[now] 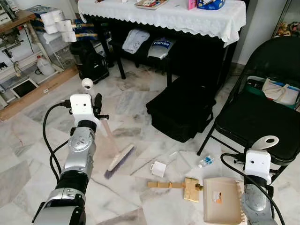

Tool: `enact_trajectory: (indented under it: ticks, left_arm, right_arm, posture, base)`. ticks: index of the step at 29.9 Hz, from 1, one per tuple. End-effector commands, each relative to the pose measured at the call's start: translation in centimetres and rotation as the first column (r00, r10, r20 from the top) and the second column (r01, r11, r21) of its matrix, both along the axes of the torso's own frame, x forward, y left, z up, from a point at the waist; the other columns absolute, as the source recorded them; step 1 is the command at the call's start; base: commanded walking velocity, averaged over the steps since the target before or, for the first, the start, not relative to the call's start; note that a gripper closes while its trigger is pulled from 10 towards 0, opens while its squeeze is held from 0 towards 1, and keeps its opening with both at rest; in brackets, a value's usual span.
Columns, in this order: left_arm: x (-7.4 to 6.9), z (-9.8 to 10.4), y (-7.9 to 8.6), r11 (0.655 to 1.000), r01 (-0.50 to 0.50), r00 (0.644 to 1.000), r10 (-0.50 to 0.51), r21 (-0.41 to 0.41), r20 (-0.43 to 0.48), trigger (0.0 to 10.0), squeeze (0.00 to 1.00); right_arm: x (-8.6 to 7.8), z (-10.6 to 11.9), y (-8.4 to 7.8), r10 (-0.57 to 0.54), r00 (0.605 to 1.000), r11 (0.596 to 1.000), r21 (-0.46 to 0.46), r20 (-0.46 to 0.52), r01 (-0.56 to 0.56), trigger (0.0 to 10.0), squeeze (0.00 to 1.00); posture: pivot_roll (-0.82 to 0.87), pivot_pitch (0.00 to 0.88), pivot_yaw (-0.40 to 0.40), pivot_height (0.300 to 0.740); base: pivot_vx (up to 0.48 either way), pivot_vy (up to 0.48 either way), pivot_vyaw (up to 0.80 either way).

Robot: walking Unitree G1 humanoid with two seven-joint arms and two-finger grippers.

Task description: Sweep floor

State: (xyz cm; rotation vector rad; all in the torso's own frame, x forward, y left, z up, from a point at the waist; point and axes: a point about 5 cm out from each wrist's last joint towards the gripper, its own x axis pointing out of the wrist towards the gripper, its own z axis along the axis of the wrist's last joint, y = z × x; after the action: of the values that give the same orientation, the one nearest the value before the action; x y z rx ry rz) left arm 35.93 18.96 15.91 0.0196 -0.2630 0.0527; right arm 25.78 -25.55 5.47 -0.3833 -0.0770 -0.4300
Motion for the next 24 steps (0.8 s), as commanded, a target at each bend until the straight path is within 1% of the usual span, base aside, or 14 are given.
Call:
enact_trajectory:
  ticks: [1, 3, 5, 7, 8, 9, 12, 16, 17, 23, 24]
  left_arm:
    - [-0.2, 0.4, 1.2, 1.0, -0.029, 1.0, 0.029, 0.008, 0.012, 10.0, 0.0]
    - [-0.3, -0.1, 1.4, 0.999, -0.038, 0.999, 0.038, 0.005, -0.013, 10.0, 0.0]
    - [-0.3, -1.1, 1.4, 0.999, -0.053, 0.997, 0.053, 0.0, -0.054, 10.0, 0.0]
    - [-0.3, -1.5, 1.3, 0.999, -0.053, 0.996, 0.053, -0.005, -0.07, 10.0, 0.0]
    - [-0.2, -2.1, 0.8, 0.999, -0.045, 0.994, 0.044, -0.011, -0.101, 10.0, 0.0]
    - [-0.2, -2.2, 0.7, 0.999, -0.043, 0.993, 0.042, -0.012, -0.109, 10.0, 0.0]
    - [-0.3, -3.6, -0.2, 1.0, -0.025, 0.986, 0.023, -0.011, -0.165, 10.0, 0.0]
    - [-0.5, -4.3, -0.9, 1.0, -0.004, 0.981, 0.0, -0.021, -0.192, 10.0, 0.0]
    - [-0.6, -4.6, -1.2, 0.999, 0.014, 0.978, -0.02, -0.029, -0.207, 10.0, 0.0]
    - [-0.8, -5.2, -2.1, 0.997, 0.06, 0.972, -0.071, -0.054, -0.225, 10.0, 0.0]
    - [-0.9, -5.3, -2.3, 0.995, 0.064, 0.971, -0.079, -0.07, -0.227, 10.0, 0.0]
  right_arm:
    - [-0.3, -0.6, 0.4, 0.006, 1.0, 1.0, 0.006, -0.014, -0.006, 10.0, 0.0]
    - [-0.4, -0.7, 0.4, 0.005, 1.0, 1.0, 0.012, -0.017, -0.005, 10.0, 0.0]
    - [-0.6, -0.8, 0.3, -0.005, 1.0, 0.999, 0.035, -0.008, 0.005, 10.0, 0.0]
    - [-0.6, -0.7, 0.3, -0.006, 1.0, 0.999, 0.032, -0.005, 0.007, 10.0, 0.0]
    - [-0.6, -0.6, 0.2, -0.007, 1.0, 1.0, 0.029, 0.0, 0.007, 10.0, 0.0]
    - [-0.6, -0.6, 0.2, -0.007, 1.0, 1.0, 0.029, 0.002, 0.007, 10.0, 0.0]
    - [-0.7, -0.4, 0.0, -0.011, 1.0, 1.0, 0.029, 0.012, 0.011, 10.0, 0.0]
    - [-0.7, 0.0, -0.2, -0.015, 1.0, 1.0, 0.027, 0.024, 0.014, 10.0, 0.0]
    - [-0.7, 0.1, -0.2, -0.014, 1.0, 1.0, 0.025, 0.027, 0.013, 10.0, 0.0]
    - [-0.8, 0.3, -0.5, -0.011, 1.0, 1.0, 0.02, 0.027, 0.011, 10.0, 0.0]
    - [-0.7, 0.4, -0.5, -0.01, 1.0, 1.0, 0.018, 0.027, 0.009, 10.0, 0.0]
  posture:
    - [-0.04, 0.112, 0.146, 0.74]
    - [-0.04, 0.118, 0.147, 0.74]
    - [-0.04, 0.127, 0.147, 0.74]
    - [-0.05, 0.128, 0.147, 0.74]
    - [-0.05, 0.13, 0.146, 0.74]
    - [-0.05, 0.13, 0.146, 0.74]
    - [-0.07, 0.136, 0.143, 0.74]
    - [-0.08, 0.147, 0.135, 0.74]
    - [-0.08, 0.151, 0.131, 0.74]
    - [-0.09, 0.163, 0.119, 0.74]
    - [-0.09, 0.165, 0.116, 0.74]
  base:
    - [0.0, 0.0, 0.0]
    - [0.0, 0.0, 0.0]
    - [0.0, 0.0, 0.0]
    - [0.0, 0.0, 0.0]
    - [0.0, 0.0, 0.0]
    - [0.0, 0.0, 0.0]
    - [0.0, 0.0, 0.0]
    - [0.0, 0.0, 0.0]
    - [0.0, 0.0, 0.0]
    - [0.0, 0.0, 0.0]
    - [0.0, 0.0, 0.0]
